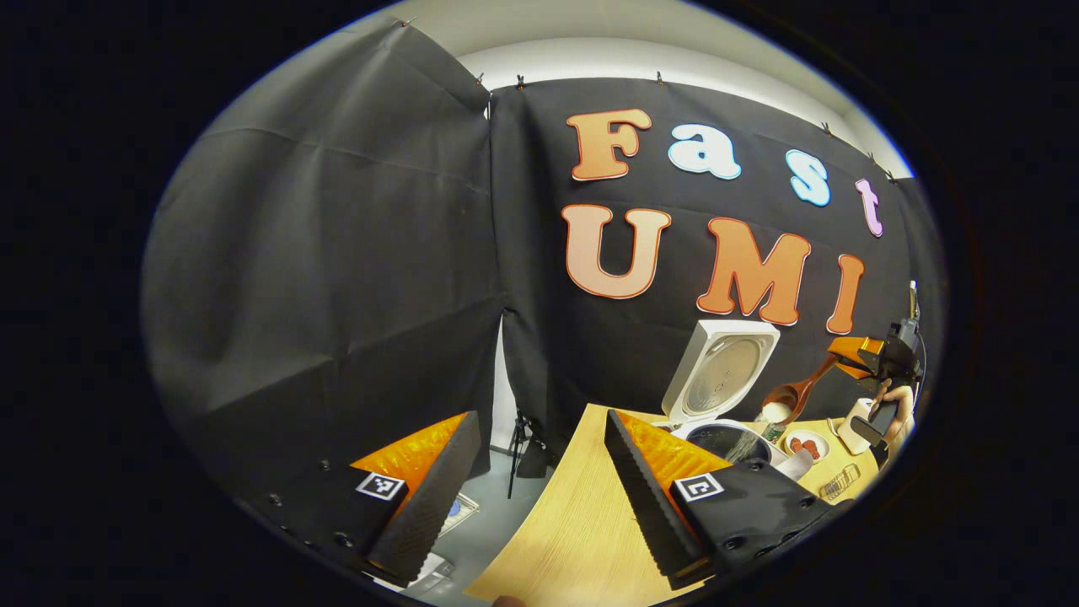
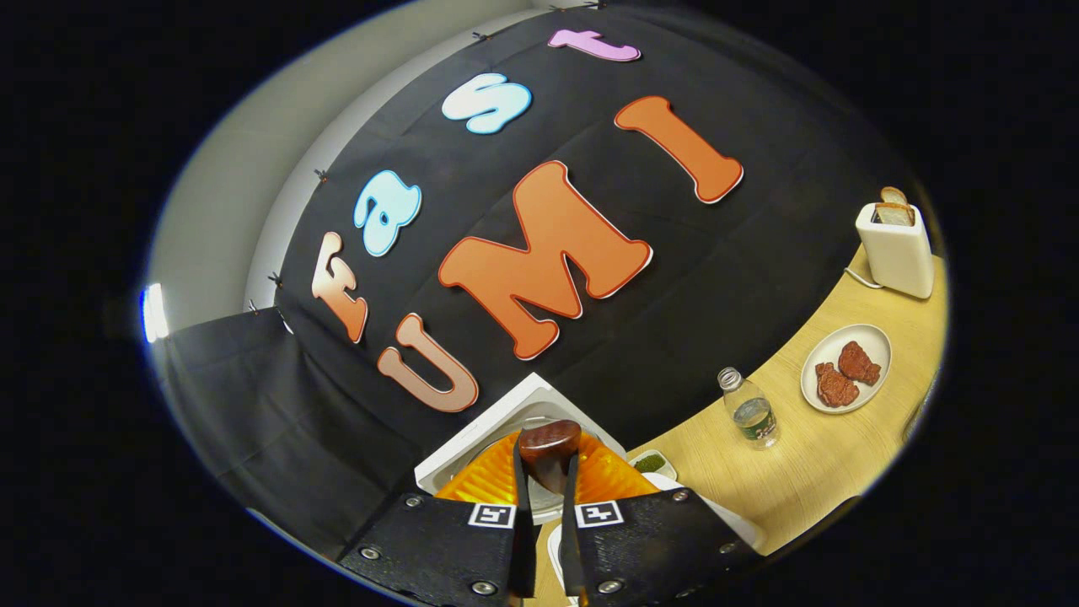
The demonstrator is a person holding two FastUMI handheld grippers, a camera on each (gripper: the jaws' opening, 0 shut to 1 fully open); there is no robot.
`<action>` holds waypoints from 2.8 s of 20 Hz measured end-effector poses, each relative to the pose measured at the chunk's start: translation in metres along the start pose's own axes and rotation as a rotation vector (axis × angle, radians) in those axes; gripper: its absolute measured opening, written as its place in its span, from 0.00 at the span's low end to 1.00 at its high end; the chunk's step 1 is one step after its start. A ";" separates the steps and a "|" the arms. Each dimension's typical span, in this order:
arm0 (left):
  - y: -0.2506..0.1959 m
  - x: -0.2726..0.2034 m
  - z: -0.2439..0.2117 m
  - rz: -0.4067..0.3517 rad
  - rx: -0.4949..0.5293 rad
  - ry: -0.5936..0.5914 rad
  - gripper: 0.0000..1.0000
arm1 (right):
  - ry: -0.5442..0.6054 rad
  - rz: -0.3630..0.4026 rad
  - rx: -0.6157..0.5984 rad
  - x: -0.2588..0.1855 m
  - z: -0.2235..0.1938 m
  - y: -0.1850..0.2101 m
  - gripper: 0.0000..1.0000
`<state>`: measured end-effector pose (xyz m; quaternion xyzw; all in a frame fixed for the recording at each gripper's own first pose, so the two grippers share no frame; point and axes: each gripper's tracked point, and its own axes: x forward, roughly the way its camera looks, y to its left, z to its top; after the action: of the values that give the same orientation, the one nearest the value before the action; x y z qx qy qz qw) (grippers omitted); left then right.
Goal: Close the left gripper, press the button to open the rice cooker; take a wooden spoon from the chopstick holder with the right hand, scoop a spoonful of rice and pour it into the rice cooker, then put the wooden spoon back into the chopstick holder.
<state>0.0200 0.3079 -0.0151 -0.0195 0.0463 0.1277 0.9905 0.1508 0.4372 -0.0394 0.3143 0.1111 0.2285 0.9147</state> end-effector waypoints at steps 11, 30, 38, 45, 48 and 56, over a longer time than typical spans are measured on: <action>0.001 -0.001 -0.003 0.011 -0.009 0.001 1.00 | 0.015 0.024 -0.124 0.001 -0.004 0.013 0.11; 0.005 -0.010 -0.005 0.040 -0.006 0.000 1.00 | 0.037 0.090 -0.553 0.000 -0.030 0.039 0.12; -0.001 -0.018 -0.006 0.050 -0.017 0.001 1.00 | 0.043 0.106 -0.557 -0.005 -0.031 0.033 0.12; -0.027 -0.025 0.001 0.036 -0.015 -0.016 1.00 | 0.011 0.078 -0.504 -0.027 0.007 0.003 0.11; -0.051 -0.026 0.005 0.016 -0.013 -0.026 1.00 | -0.012 0.041 -0.481 -0.042 0.032 -0.024 0.12; -0.121 -0.030 0.016 -0.041 0.016 -0.059 1.00 | -0.056 -0.100 -0.446 -0.096 0.095 -0.118 0.12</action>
<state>0.0231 0.1841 0.0070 -0.0086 0.0178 0.1073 0.9940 0.1408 0.2579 -0.0336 0.1049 0.0479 0.1932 0.9744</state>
